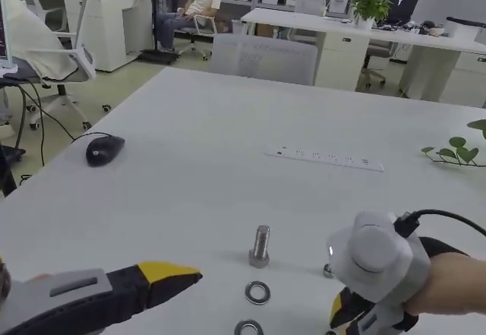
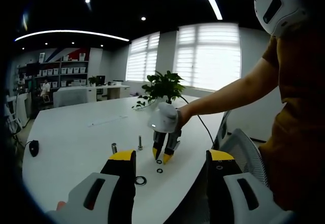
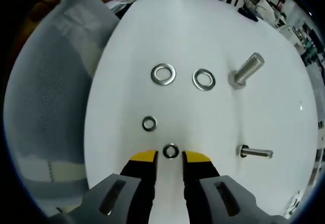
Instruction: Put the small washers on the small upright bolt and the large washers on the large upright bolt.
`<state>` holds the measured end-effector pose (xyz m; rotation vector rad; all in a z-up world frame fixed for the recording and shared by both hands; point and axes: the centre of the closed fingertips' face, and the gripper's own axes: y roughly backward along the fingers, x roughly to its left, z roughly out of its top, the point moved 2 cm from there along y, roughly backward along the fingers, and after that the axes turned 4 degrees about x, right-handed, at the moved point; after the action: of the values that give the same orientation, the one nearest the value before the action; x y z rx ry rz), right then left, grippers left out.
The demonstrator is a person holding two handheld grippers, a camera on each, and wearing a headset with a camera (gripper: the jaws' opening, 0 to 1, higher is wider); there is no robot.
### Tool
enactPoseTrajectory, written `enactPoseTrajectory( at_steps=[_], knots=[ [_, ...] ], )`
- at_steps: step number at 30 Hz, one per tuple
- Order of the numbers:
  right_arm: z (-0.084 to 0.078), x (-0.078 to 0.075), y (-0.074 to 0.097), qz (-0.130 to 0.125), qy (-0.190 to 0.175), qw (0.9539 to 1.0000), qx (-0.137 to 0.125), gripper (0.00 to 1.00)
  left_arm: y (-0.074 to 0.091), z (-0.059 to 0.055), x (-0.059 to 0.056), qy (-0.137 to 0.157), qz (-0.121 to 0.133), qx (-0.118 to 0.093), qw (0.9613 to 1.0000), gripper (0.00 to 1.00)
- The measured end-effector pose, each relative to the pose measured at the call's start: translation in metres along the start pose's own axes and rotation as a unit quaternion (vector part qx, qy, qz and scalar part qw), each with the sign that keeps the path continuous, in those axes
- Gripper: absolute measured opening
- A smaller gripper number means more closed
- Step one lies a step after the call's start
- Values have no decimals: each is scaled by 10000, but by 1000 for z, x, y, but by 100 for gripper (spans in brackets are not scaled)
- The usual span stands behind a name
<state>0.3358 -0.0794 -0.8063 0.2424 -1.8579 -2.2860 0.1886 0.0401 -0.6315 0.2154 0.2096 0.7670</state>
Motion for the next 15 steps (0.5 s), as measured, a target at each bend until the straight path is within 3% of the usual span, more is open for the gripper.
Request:
enactPoseTrajectory(
  at_steps=[15],
  knots=[
    [2,-1,1,-66,73,9999,93,14,-2,0,2,2,-33,-27,10000,55]
  ],
)
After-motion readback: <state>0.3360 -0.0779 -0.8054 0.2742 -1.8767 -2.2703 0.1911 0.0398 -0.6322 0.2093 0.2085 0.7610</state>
